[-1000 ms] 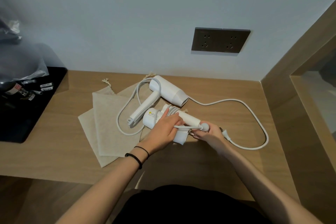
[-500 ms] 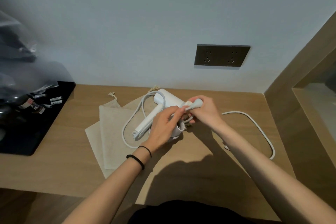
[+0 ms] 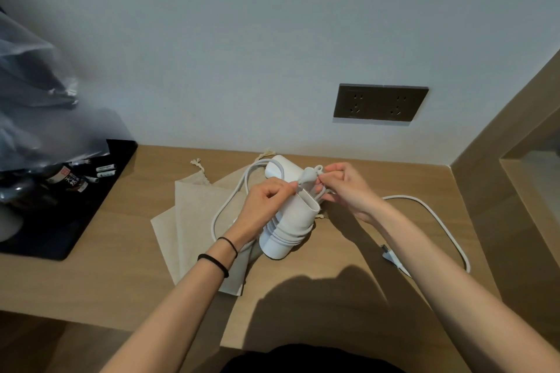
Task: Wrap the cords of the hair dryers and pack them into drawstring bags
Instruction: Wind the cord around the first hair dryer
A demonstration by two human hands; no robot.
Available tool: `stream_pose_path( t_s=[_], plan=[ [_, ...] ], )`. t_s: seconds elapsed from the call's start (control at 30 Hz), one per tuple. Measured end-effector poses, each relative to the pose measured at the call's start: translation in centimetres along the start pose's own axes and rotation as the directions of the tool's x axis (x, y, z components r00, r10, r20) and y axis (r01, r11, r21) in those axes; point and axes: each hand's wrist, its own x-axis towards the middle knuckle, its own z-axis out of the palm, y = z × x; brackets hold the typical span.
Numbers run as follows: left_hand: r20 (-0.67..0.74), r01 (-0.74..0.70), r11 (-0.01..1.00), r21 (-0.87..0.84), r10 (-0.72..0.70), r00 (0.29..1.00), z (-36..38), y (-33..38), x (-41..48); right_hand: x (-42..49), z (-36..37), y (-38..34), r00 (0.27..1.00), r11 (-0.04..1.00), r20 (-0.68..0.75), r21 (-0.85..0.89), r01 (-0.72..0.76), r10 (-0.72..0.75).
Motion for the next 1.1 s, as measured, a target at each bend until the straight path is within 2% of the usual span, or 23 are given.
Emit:
stream_pose_path(
  t_s=[0.2, 0.33, 0.4, 0.6, 0.83, 0.93, 1.1],
  plan=[
    [0.094, -0.013, 0.988, 0.151, -0.002, 0.996, -0.3, -1.0, 0.7, -0.2, 0.1, 0.6, 1.0, 0.997, 0.001, 0.073, -0.03, 0.031],
    [0.226, 0.064, 0.985, 0.158, -0.099, 0.969, 0.1, -1.8, 0.7, -0.3, -0.1, 0.8, 1.0, 0.998, 0.013, 0.054, -0.014, 0.013],
    [0.256, 0.055, 0.984, 0.172, -0.099, 0.961, 0.5, -1.7, 0.4, -0.4, -0.3, 0.6, 0.999, 0.999, 0.034, 0.04, -0.005, 0.004],
    [0.155, -0.07, 0.991, 0.117, 0.051, 0.987, 1.4, -1.6, -0.5, -0.4, -1.0, 0.5, 0.993, 1.0, 0.119, -0.009, -0.012, 0.013],
    [0.128, -0.136, 0.948, 0.286, 0.103, 0.986, 1.3, -1.7, -0.4, -0.6, -1.1, 0.8, 0.988, 0.951, 0.1, -0.274, 0.141, -0.118],
    [0.094, -0.168, 0.912, 0.374, 0.143, 0.985, 1.8, -2.0, -0.6, -0.7, -1.2, 1.1, 0.989, 0.947, 0.093, -0.292, 0.137, -0.115],
    [0.1, -0.096, 0.918, 0.385, 0.062, 0.993, 1.8, -1.4, 0.1, -1.4, -1.8, 0.7, 0.988, 0.964, 0.138, -0.247, 0.099, -0.066]
  ],
)
